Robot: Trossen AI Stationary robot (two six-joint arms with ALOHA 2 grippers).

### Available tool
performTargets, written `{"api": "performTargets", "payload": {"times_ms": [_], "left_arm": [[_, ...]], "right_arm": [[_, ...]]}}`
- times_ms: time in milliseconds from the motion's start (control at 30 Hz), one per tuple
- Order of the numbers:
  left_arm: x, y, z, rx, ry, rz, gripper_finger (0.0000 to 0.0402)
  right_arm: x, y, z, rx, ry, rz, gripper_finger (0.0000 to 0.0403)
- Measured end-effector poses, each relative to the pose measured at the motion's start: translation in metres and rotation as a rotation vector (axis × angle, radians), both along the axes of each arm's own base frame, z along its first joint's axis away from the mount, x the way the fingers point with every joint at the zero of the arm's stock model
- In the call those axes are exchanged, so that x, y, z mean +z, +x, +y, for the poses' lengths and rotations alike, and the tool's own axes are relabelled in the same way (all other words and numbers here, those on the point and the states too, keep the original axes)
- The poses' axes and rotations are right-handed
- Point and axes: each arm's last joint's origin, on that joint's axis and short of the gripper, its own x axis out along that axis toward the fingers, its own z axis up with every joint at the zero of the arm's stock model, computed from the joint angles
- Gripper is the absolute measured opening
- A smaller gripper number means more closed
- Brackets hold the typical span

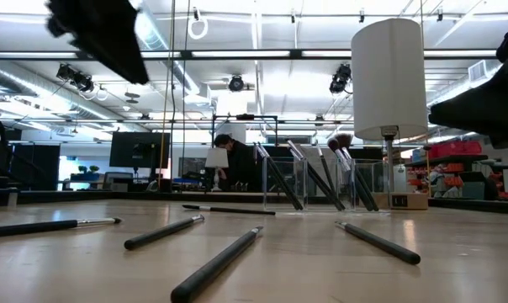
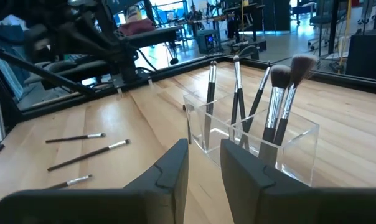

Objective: Pick & Place Makeup Supplies
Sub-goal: Put the black makeup brush into the transparent organizer

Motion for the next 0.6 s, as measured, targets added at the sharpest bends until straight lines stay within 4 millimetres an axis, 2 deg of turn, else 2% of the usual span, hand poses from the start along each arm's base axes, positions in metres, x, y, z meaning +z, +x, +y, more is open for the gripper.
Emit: {"api": "performTargets", "payload": {"times_ms": [133, 300, 433, 600], "left_arm": [[-0.003, -0.013, -0.02, 0.003, -0.075, -0.052, 0.0148], [-0.014, -0.026, -0.045, 0.011, -0.129, -0.126, 0.0209], [-0.033, -0.029, -0.063, 0.001, -0.117, -0.14, 0.0247], [-0.07, -0.026, -0.081, -0.028, -0.054, -0.11, 0.026]], "right_arm": [[-0.001, 0.0, 0.0, 0.0, -0.006, 0.005, 0.0098], [-0.001, 0.0, 0.0, 0.0, -0.011, 0.011, 0.0098], [-0.001, 0.0, 0.0, 0.0, -0.013, 0.012, 0.0098], [-0.001, 0.0, 0.0, 0.0, -0.014, 0.013, 0.0098]]}}
